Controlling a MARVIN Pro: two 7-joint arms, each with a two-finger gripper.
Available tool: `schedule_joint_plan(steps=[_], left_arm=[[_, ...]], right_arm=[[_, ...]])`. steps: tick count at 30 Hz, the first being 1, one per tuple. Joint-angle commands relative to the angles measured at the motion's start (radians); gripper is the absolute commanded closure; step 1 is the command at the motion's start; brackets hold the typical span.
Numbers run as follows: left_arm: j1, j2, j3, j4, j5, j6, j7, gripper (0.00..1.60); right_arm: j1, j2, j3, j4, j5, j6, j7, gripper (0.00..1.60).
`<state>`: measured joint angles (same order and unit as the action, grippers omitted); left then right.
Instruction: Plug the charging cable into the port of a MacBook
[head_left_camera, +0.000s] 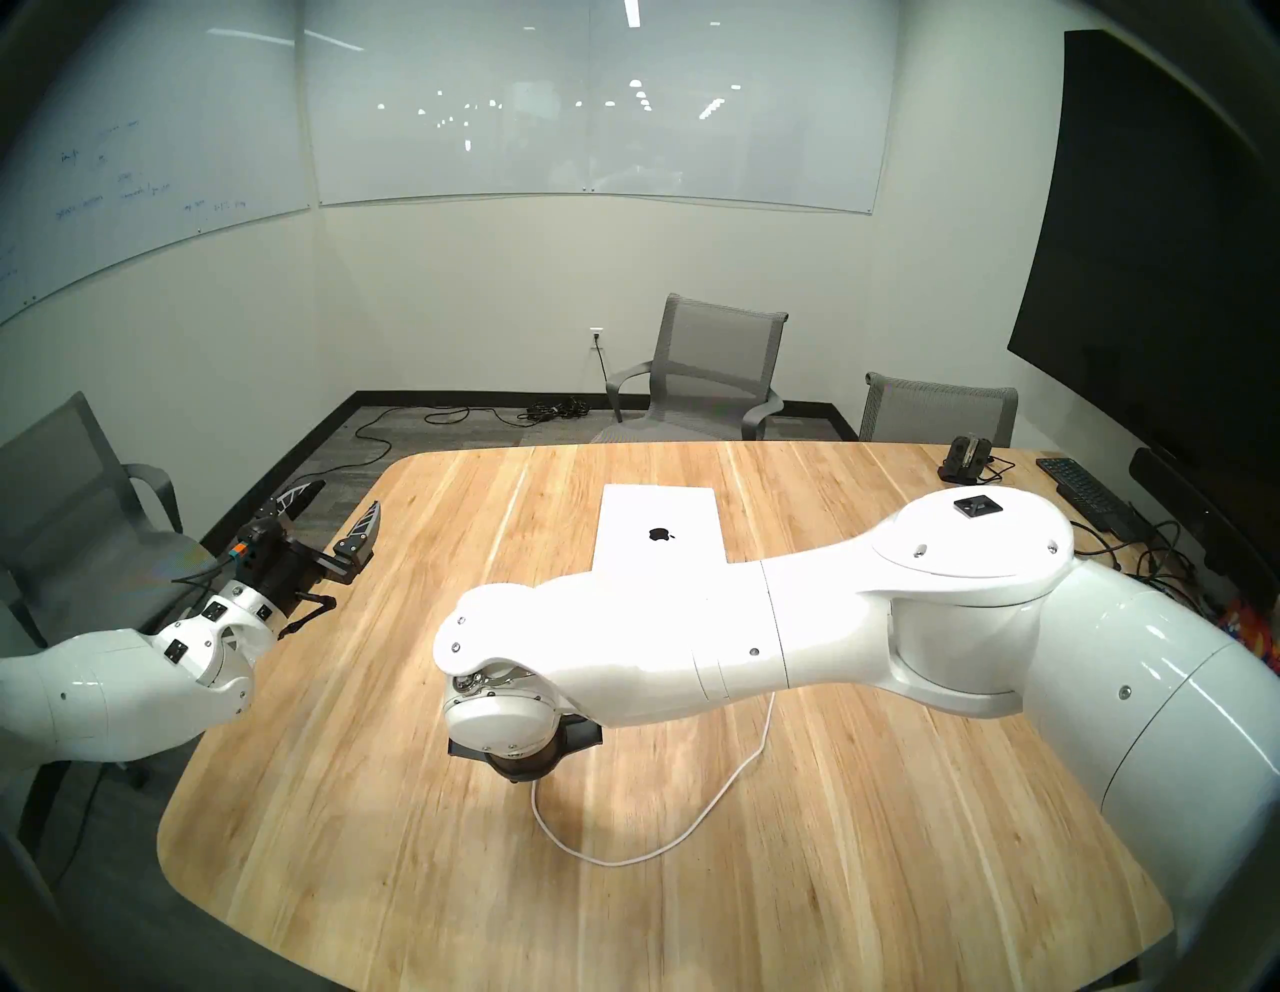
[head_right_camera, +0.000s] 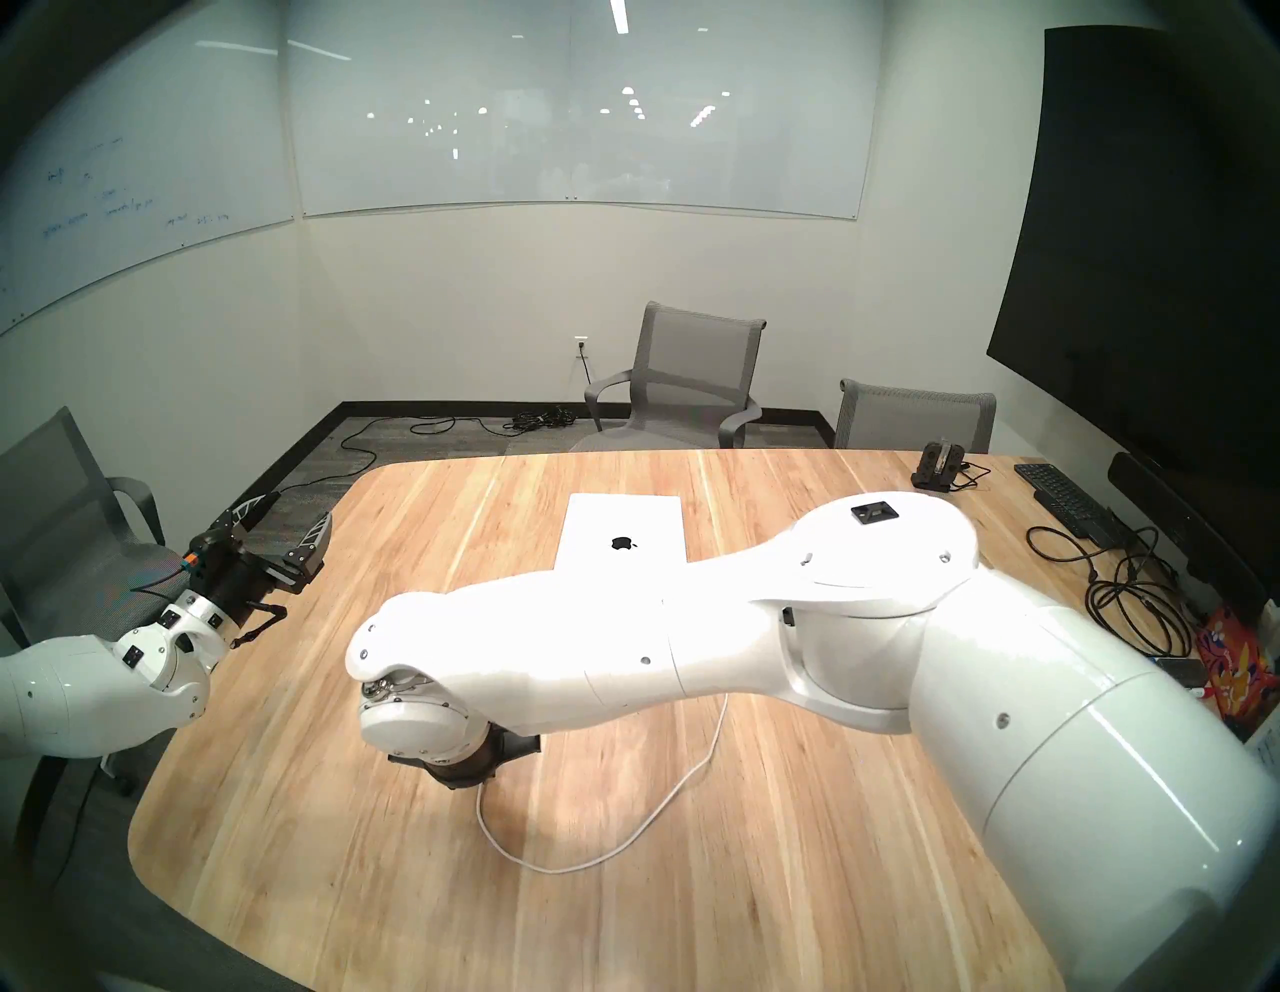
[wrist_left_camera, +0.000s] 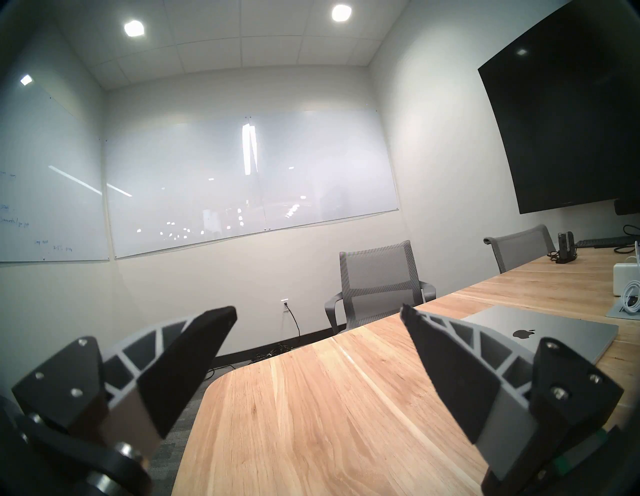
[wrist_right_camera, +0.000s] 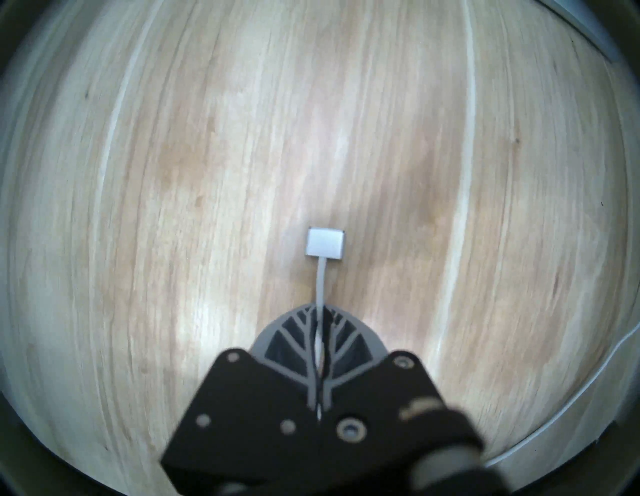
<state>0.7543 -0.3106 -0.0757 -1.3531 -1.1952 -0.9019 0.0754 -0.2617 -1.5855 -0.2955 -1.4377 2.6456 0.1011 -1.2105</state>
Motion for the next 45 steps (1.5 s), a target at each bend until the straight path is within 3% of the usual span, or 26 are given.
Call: schedule_joint_plan(steps=[1,45], left_arm=[[-0.015,0.001,-0.013,-0.002,0.001,-0.006,0.001,0.00],[-0.015,0.001,-0.013,-0.002,0.001,-0.006,0.001,0.00]], right_arm=[[-0.071,0.032,-0.057,0.006,0.012,-0.003,0.006,1.60],[-0.042,0.057,-0.049,0.076,0.001,0.071,0.061,1.60]])
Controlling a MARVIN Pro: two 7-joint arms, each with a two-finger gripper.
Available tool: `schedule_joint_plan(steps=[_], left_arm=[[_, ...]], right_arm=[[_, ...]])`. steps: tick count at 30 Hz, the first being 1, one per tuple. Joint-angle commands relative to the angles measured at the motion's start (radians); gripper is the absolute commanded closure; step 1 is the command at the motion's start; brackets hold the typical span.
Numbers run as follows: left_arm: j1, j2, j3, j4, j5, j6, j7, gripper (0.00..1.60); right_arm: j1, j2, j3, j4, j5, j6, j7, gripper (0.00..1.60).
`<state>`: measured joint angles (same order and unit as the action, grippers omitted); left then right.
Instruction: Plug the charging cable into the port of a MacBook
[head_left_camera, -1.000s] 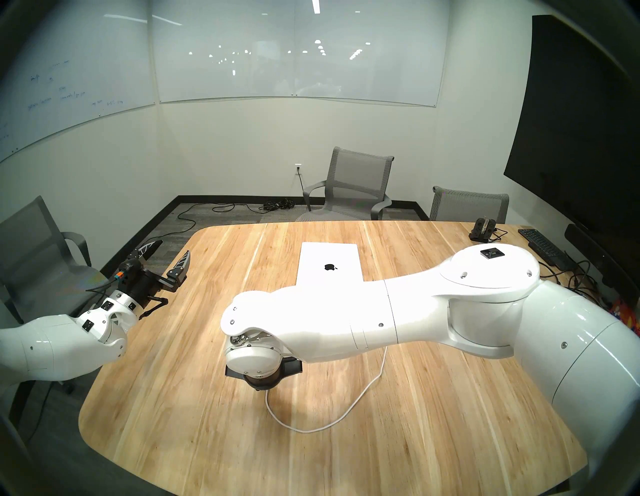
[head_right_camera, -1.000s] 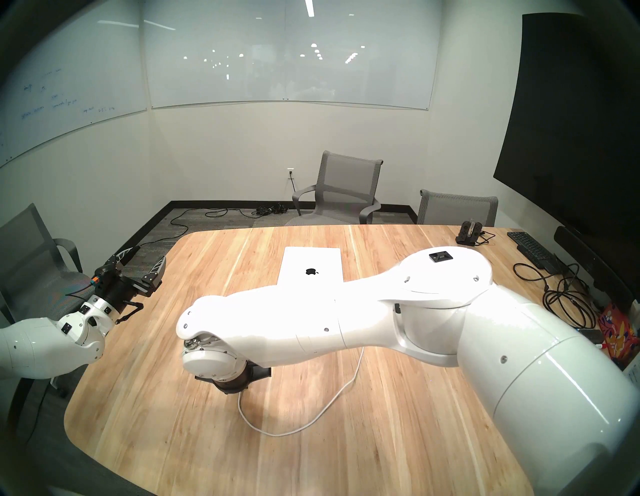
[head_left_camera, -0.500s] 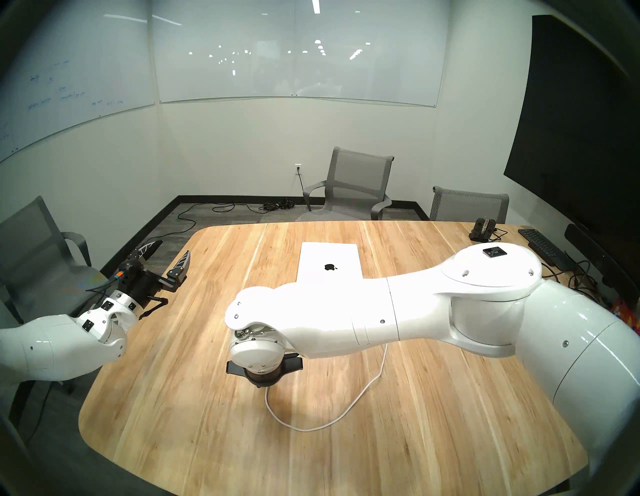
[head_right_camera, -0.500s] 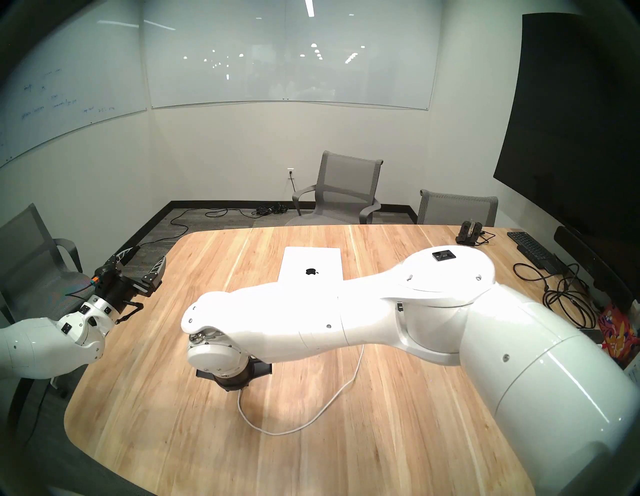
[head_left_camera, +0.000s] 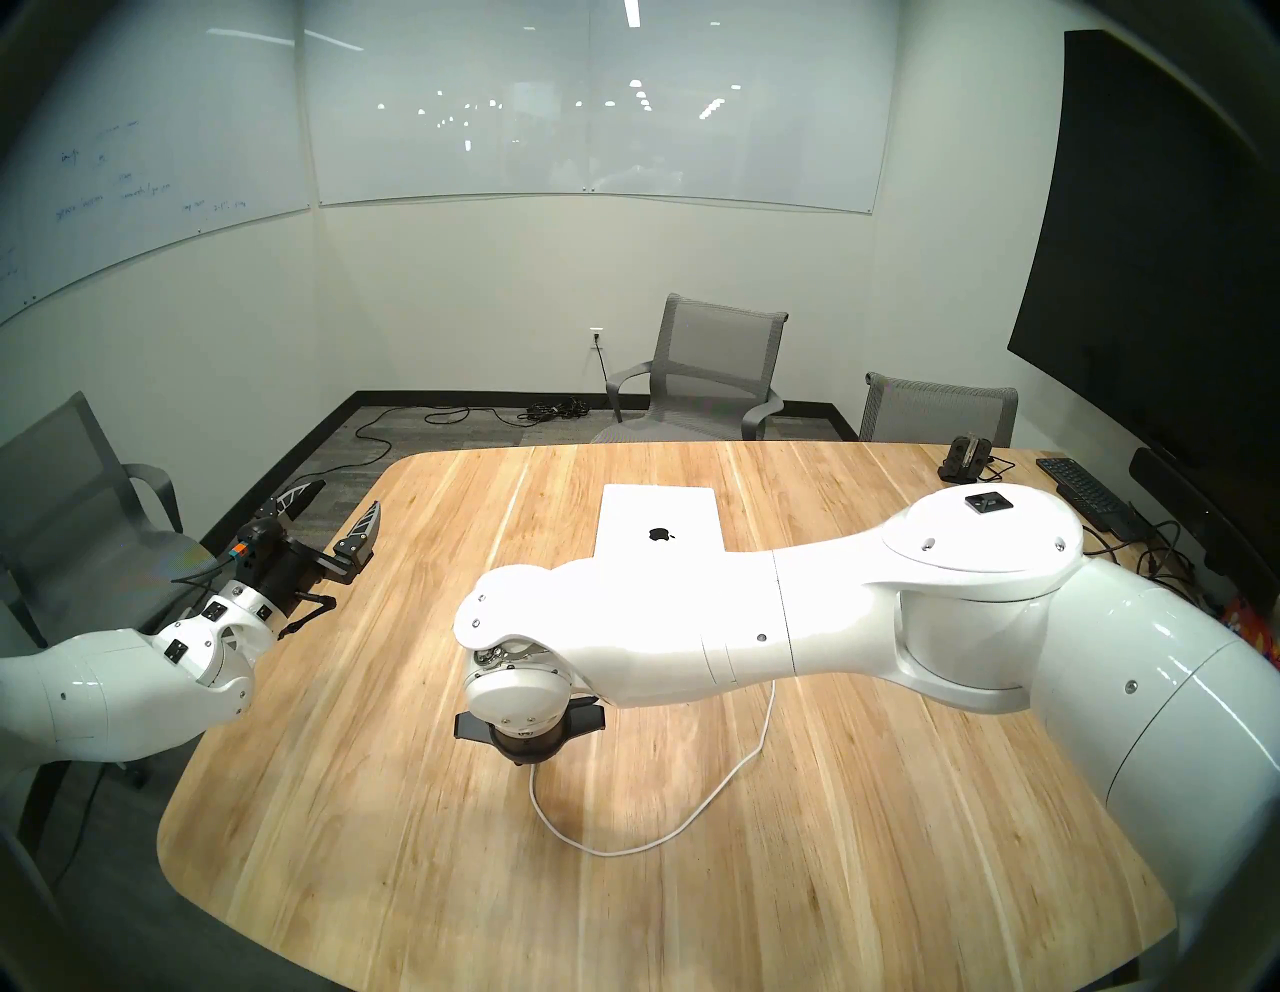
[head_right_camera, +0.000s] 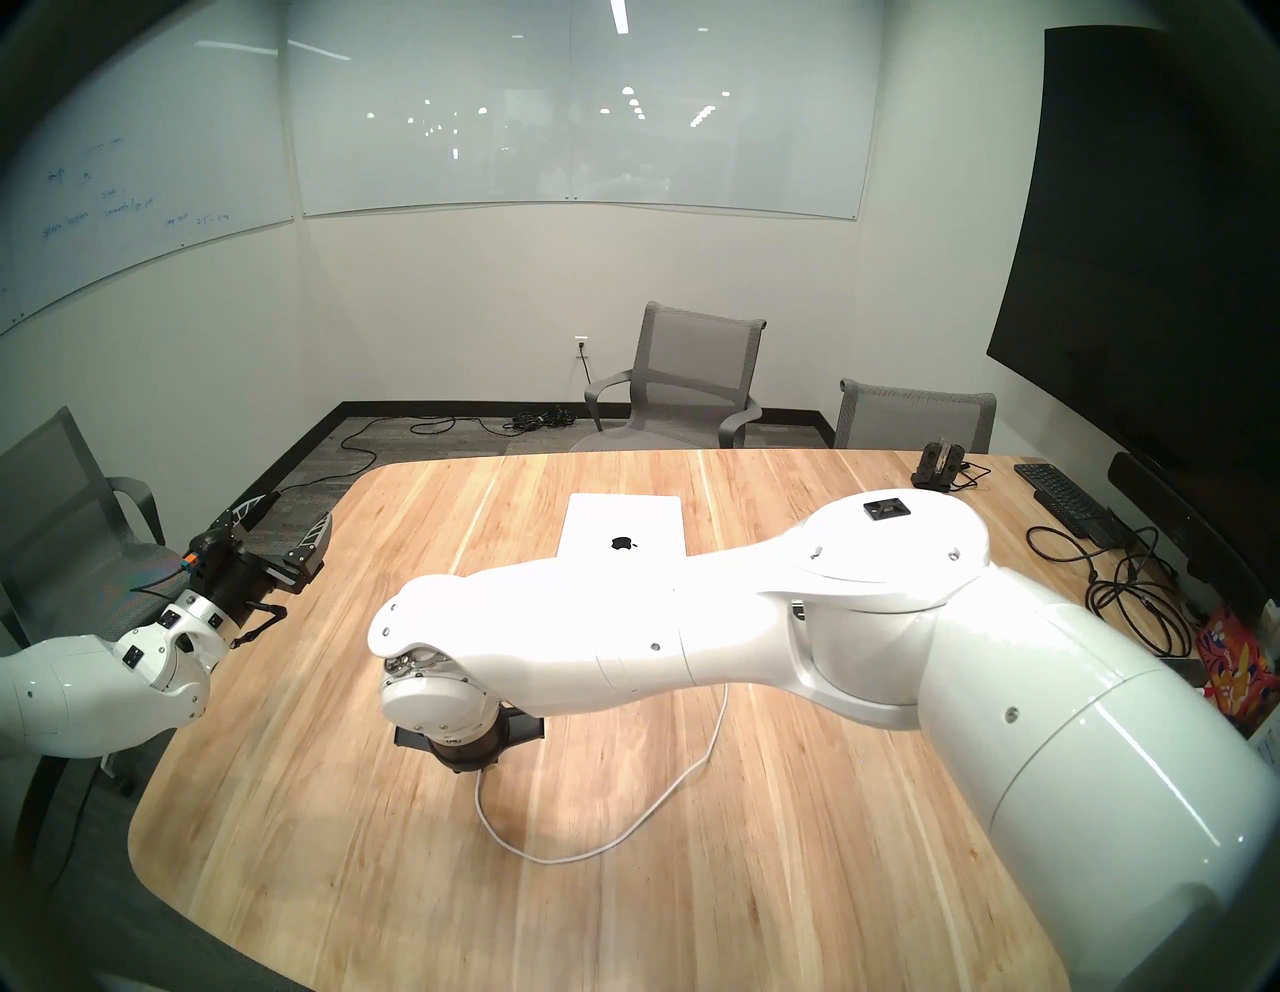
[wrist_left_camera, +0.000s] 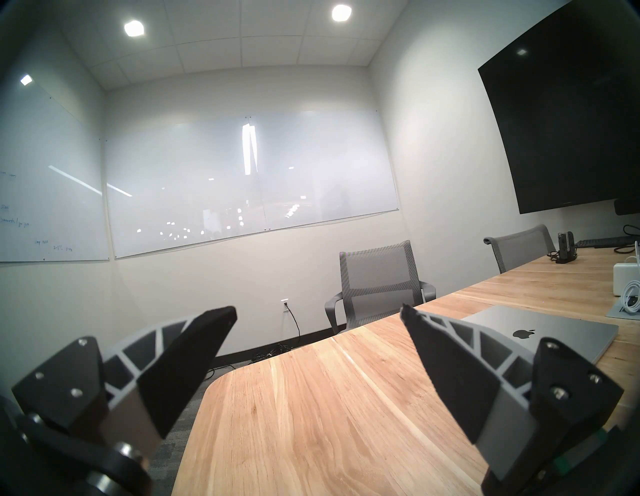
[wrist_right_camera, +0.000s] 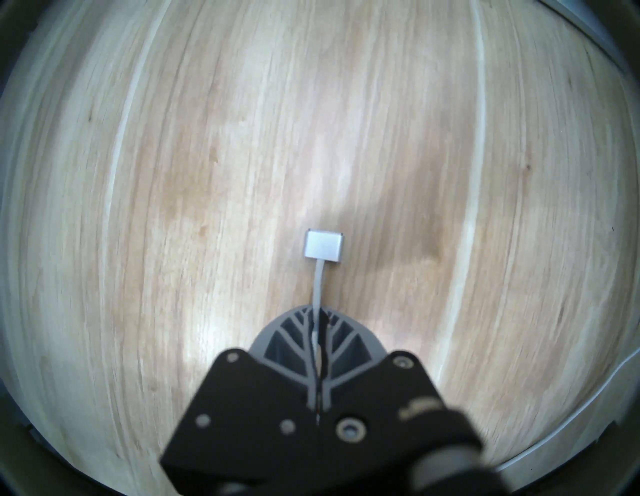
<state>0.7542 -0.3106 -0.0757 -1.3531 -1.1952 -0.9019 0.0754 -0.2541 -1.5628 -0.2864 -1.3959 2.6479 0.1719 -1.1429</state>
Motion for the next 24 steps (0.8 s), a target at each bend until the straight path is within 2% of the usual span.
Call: schedule_joint_plan(steps=[1,24], left_arm=[[-0.015,0.001,-0.013,-0.002,0.001,-0.006,0.001,0.00],[-0.015,0.001,-0.013,-0.002,0.000,-0.006,0.001,0.00]], right_arm=[[-0.049,0.039,-0.058,0.034,-0.002,0.002,-0.006,1.60],[-0.051,0.054,-0.051,0.099,-0.019,0.040,0.017,1.60]])
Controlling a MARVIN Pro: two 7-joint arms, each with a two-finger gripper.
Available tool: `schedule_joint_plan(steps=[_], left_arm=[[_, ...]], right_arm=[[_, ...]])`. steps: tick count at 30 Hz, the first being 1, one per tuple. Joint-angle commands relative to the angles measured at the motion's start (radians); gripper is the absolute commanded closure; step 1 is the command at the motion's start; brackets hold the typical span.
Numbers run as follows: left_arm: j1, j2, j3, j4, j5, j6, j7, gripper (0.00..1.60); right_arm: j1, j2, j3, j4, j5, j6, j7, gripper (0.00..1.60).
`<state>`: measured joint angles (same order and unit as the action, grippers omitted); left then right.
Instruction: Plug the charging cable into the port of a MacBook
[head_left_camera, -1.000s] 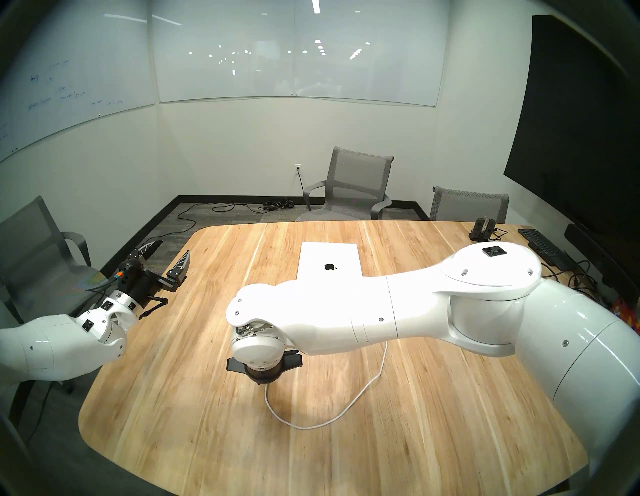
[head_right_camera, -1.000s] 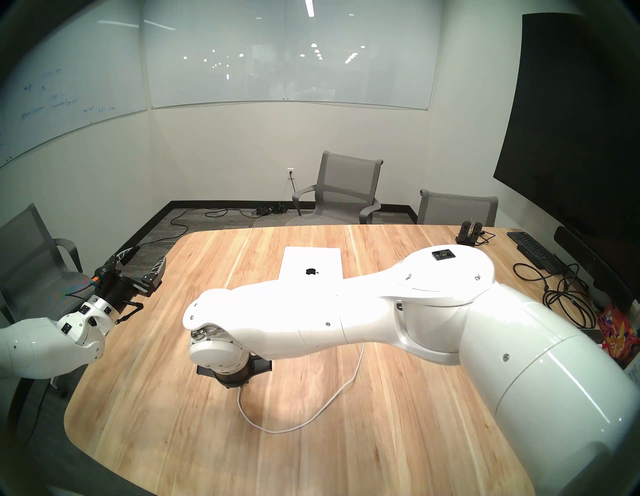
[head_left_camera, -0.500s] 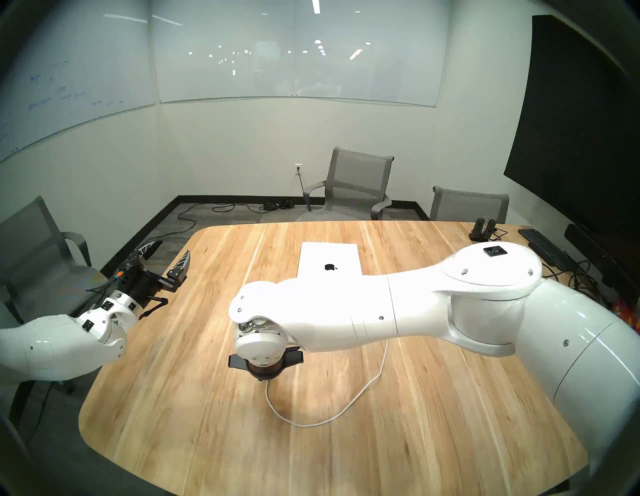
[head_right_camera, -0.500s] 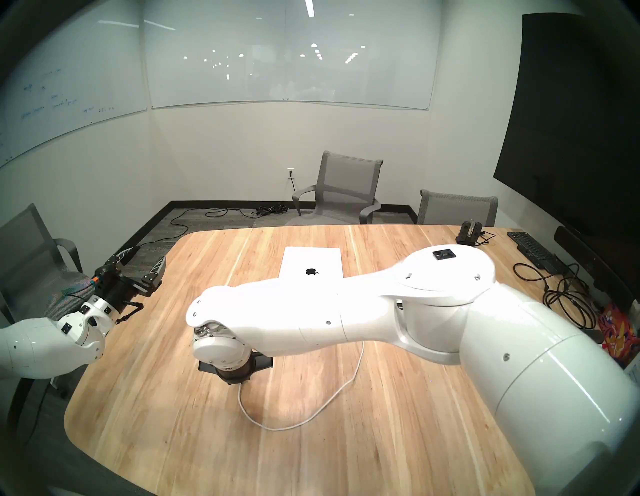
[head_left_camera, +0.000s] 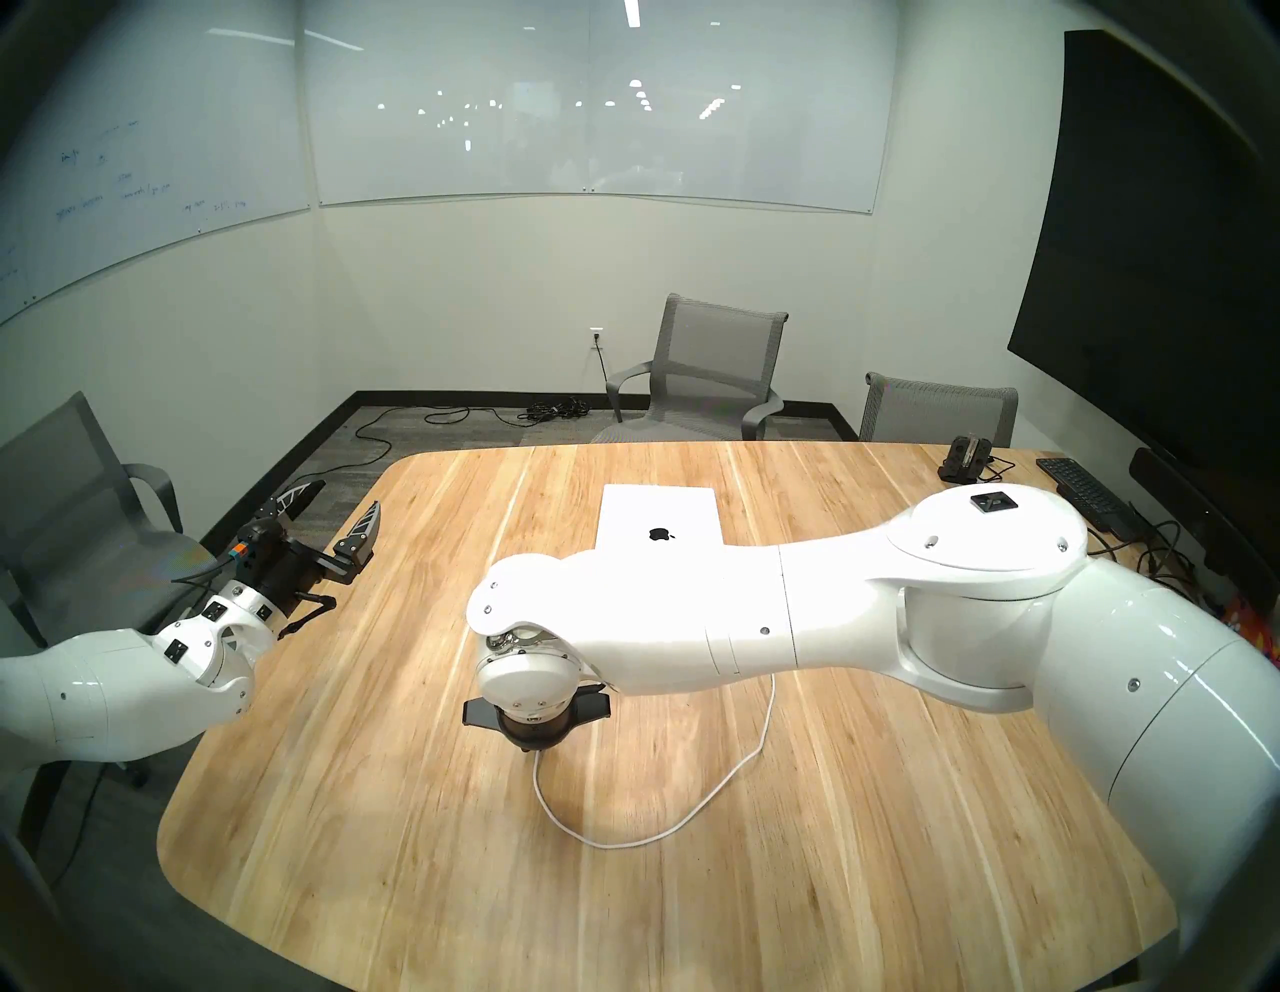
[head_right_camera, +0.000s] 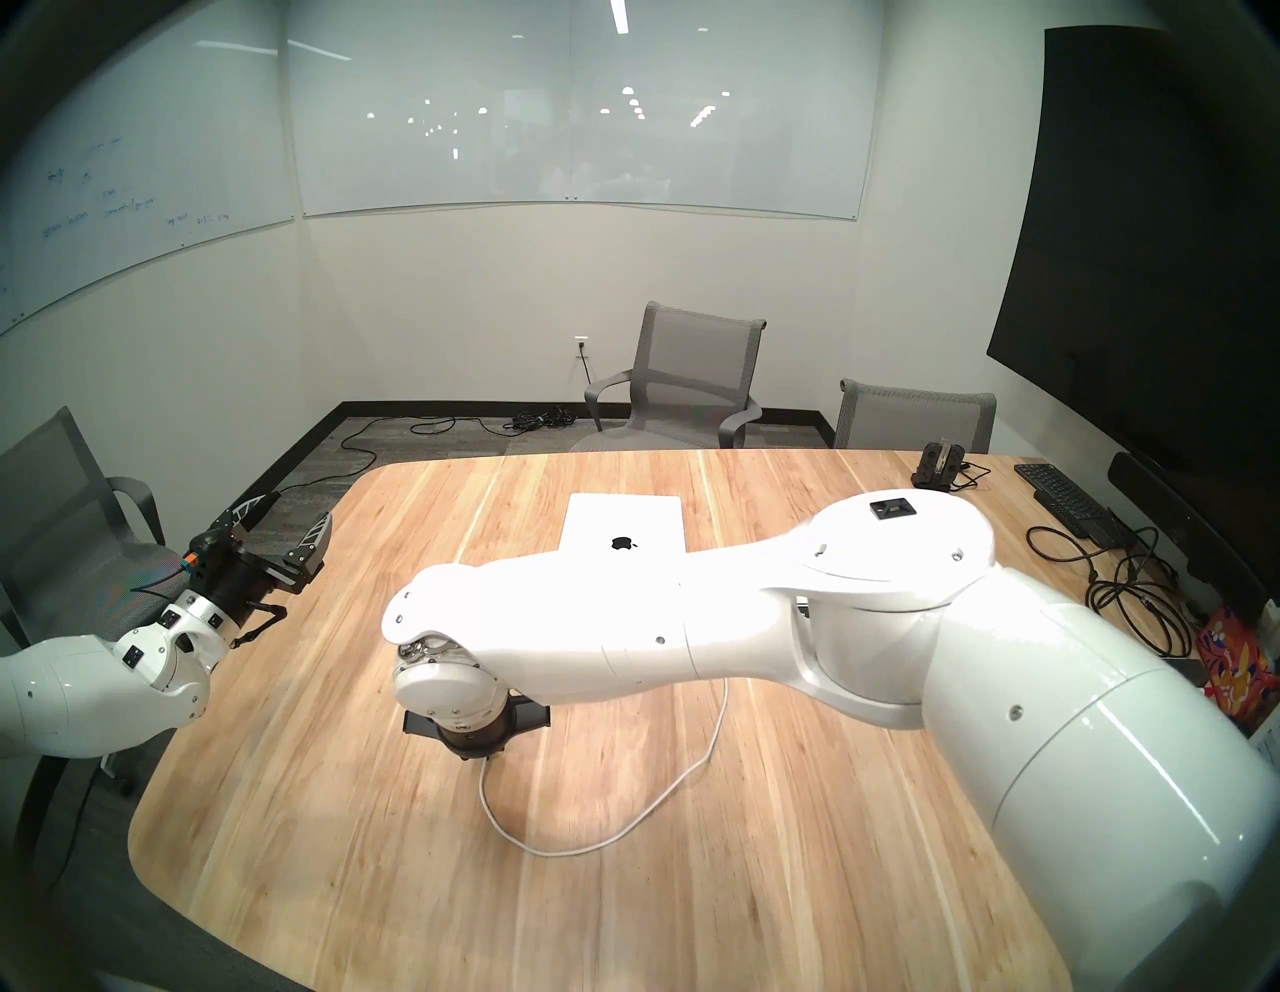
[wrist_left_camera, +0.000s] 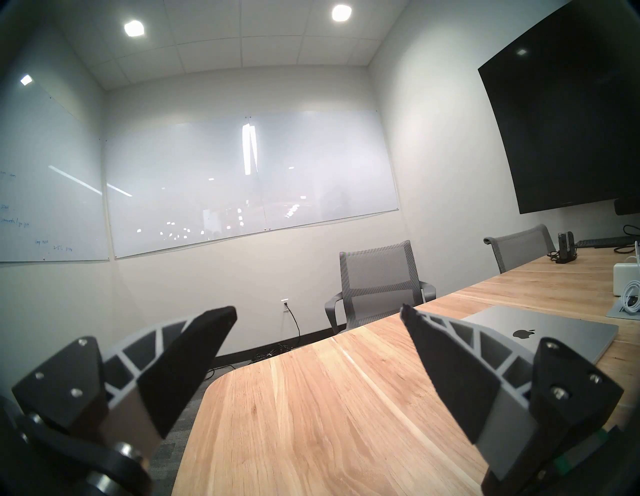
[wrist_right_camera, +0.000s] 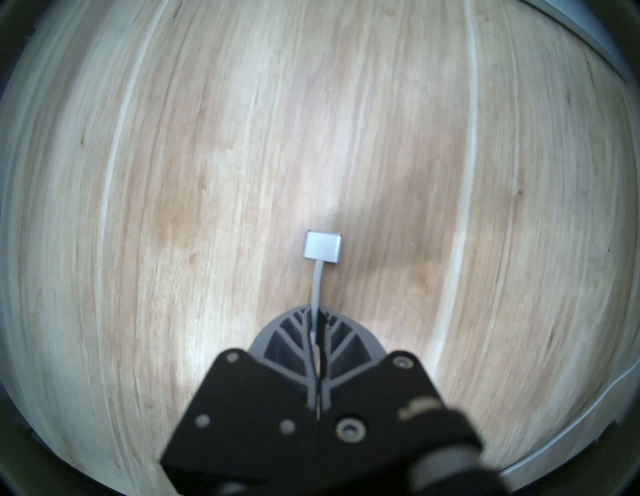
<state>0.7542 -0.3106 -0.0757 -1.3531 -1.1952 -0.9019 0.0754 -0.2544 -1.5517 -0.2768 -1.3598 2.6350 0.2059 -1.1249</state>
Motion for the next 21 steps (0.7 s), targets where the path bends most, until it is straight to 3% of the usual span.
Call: schedule_joint_plan(steps=[1,21], left_arm=[[-0.015,0.001,-0.013,-0.002,0.000,-0.006,0.001,0.00],[-0.015,0.001,-0.013,-0.002,0.000,-0.006,0.001,0.00]], right_arm=[[-0.050,0.043,-0.060,0.065,-0.007,0.008,-0.001,1.60],[-0.057,0.039,-0.054,0.129,-0.022,0.055,0.017,1.60]])
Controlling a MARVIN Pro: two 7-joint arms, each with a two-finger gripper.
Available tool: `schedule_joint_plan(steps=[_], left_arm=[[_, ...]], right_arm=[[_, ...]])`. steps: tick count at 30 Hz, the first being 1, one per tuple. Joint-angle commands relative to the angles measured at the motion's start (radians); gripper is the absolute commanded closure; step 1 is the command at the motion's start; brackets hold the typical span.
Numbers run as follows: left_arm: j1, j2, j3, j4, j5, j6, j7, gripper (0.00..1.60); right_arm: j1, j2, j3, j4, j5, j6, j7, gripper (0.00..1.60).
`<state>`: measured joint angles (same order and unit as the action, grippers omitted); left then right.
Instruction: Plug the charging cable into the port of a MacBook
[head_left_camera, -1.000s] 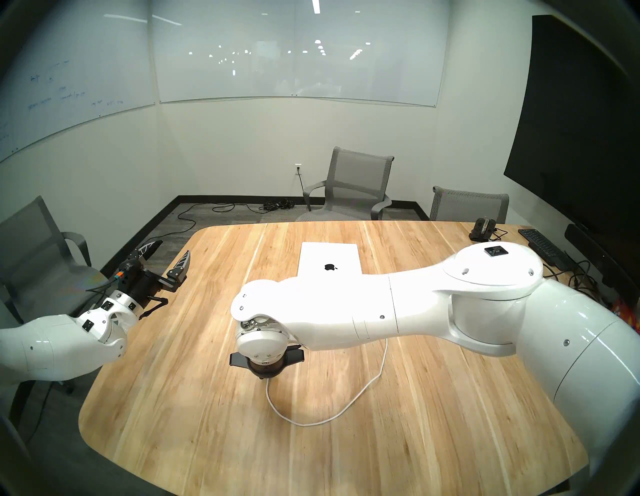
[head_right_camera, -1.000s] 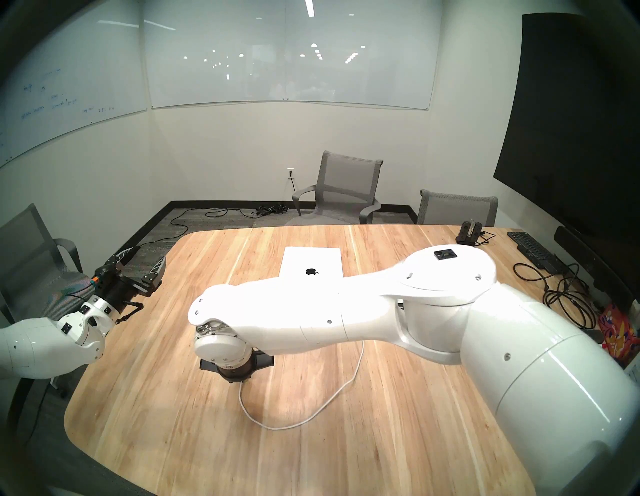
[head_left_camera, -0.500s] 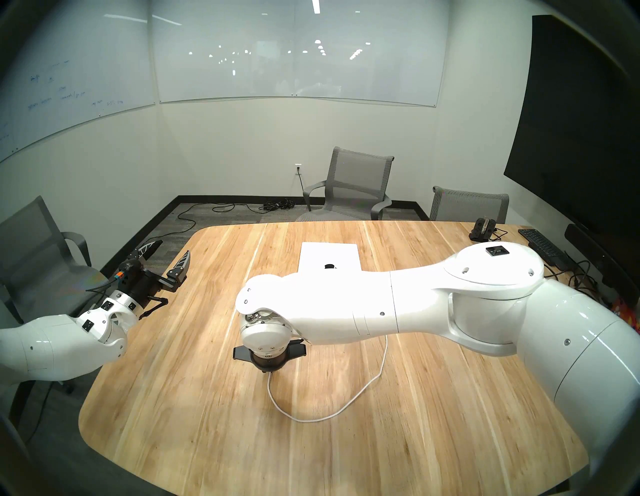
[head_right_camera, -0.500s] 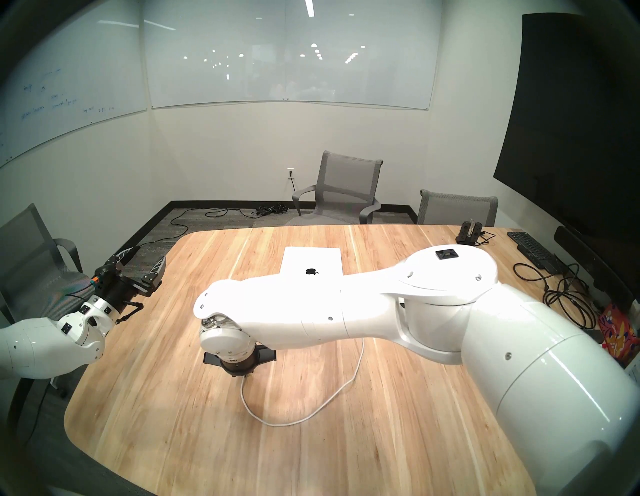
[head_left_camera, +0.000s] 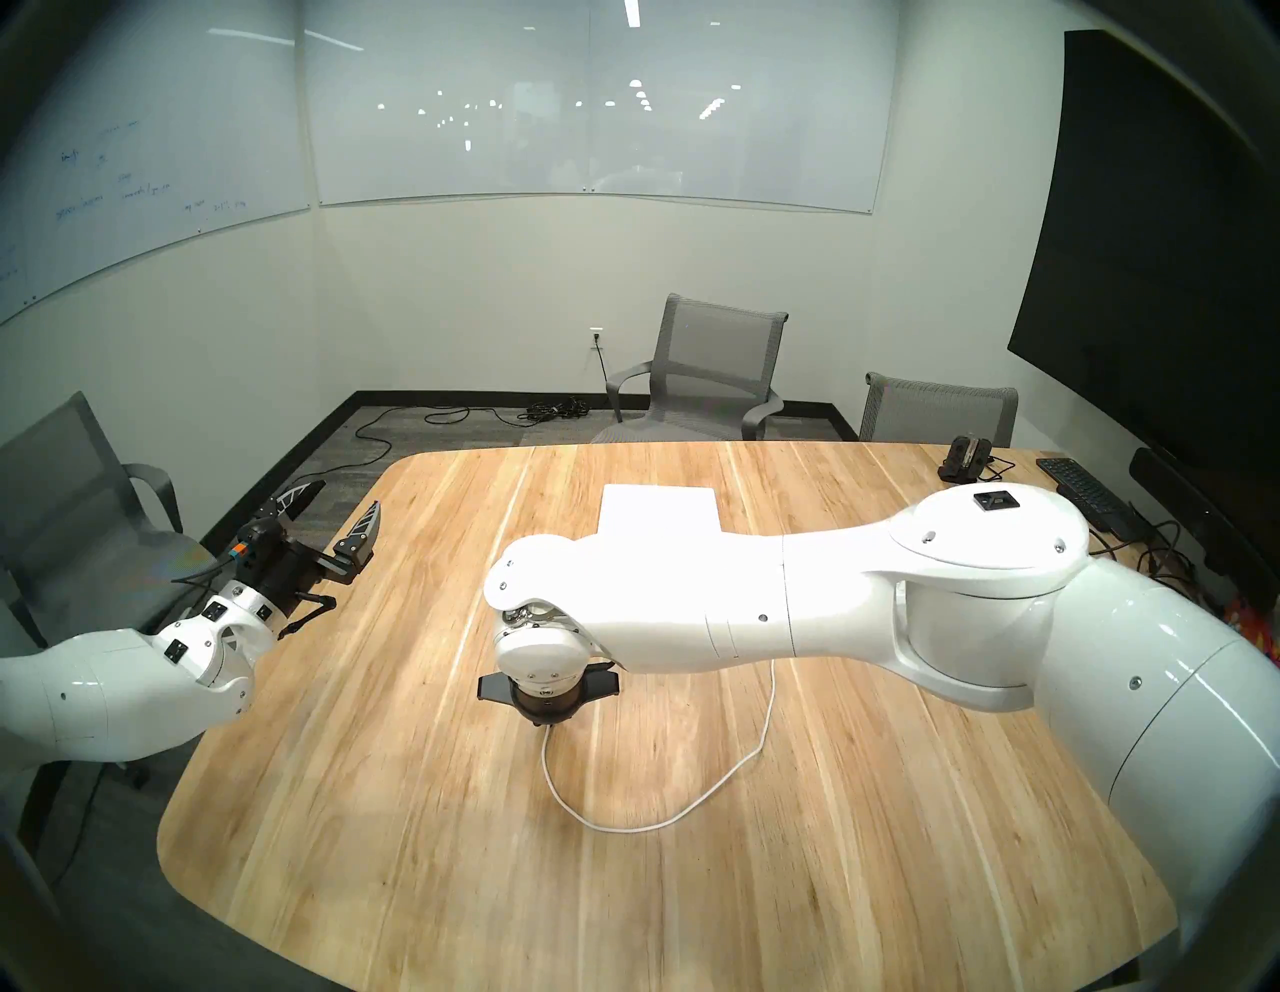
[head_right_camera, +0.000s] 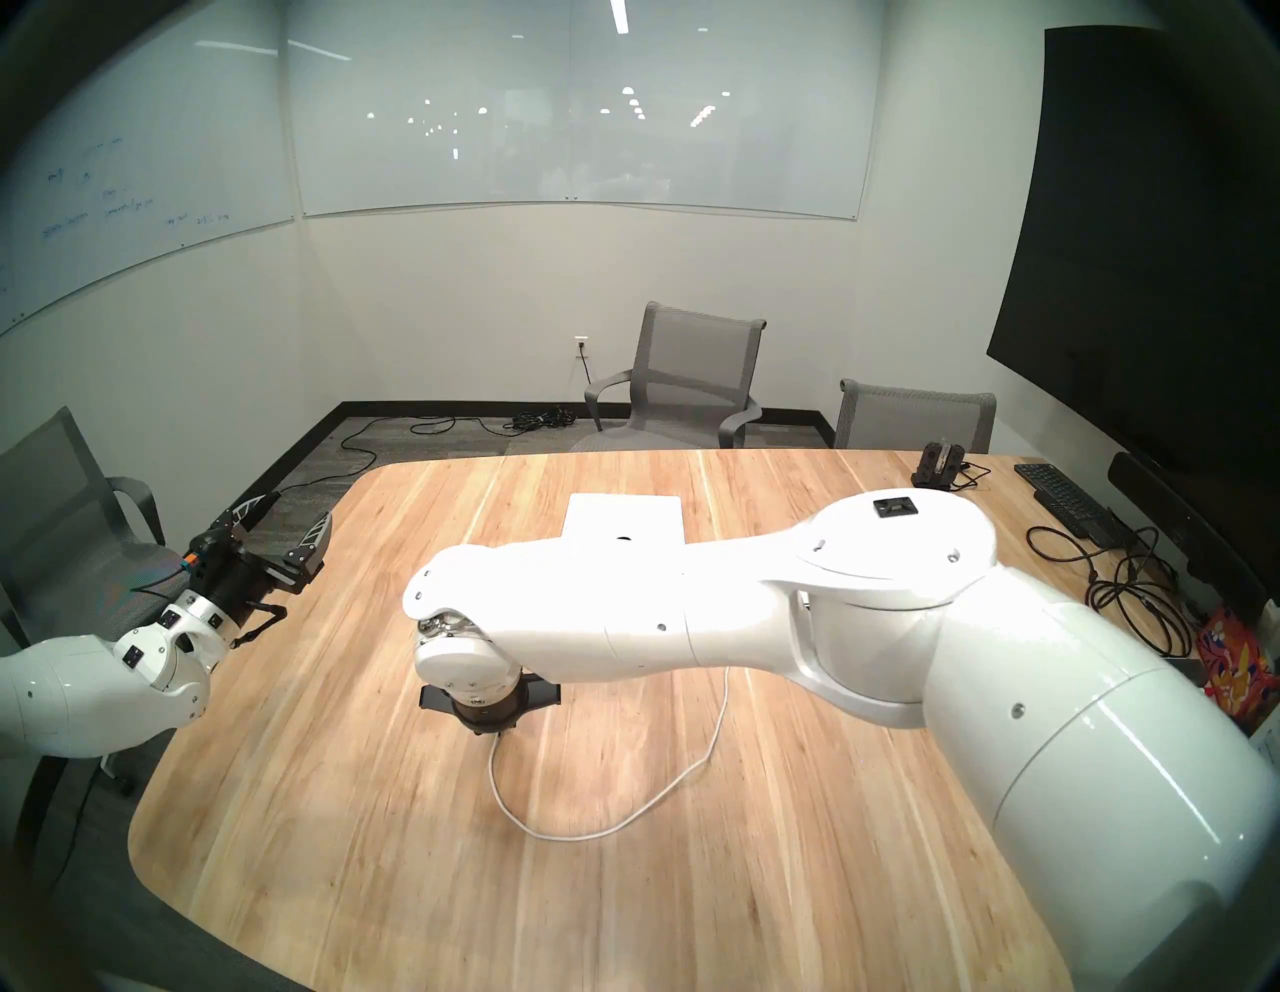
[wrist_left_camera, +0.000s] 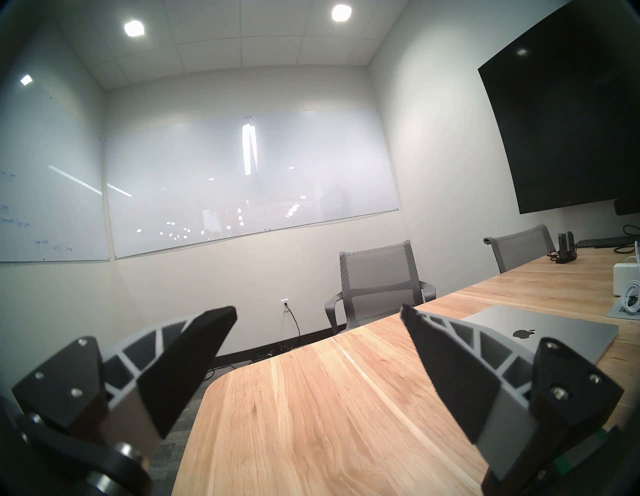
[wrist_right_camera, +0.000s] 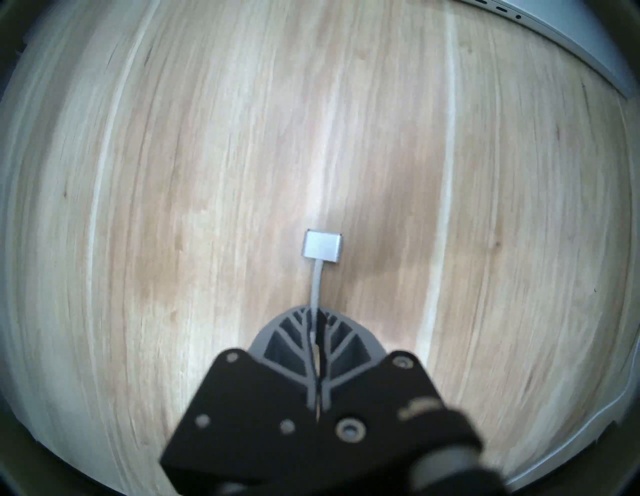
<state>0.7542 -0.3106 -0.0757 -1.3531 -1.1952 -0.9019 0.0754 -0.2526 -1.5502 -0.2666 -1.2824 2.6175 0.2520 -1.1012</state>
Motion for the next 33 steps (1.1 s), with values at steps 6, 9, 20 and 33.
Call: schedule_joint_plan(steps=[6,9,20,33], left_arm=[[-0.015,0.001,-0.013,-0.002,0.000,-0.006,0.001,0.00],[-0.015,0.001,-0.013,-0.002,0.000,-0.006,0.001,0.00],[-0.015,0.001,-0.013,-0.002,0.000,-0.006,0.001,0.00],[-0.015,0.001,-0.013,-0.002,0.001,-0.006,0.001,0.00]], right_arm=[[-0.058,0.044,-0.062,0.055,-0.007,0.020,-0.008,1.60],[-0.055,0.051,-0.063,0.052,-0.008,0.026,-0.009,1.60],[-0.048,0.091,-0.066,0.042,-0.018,0.044,-0.011,1.60],[-0.055,0.077,-0.063,0.045,-0.035,0.056,-0.011,1.60]])
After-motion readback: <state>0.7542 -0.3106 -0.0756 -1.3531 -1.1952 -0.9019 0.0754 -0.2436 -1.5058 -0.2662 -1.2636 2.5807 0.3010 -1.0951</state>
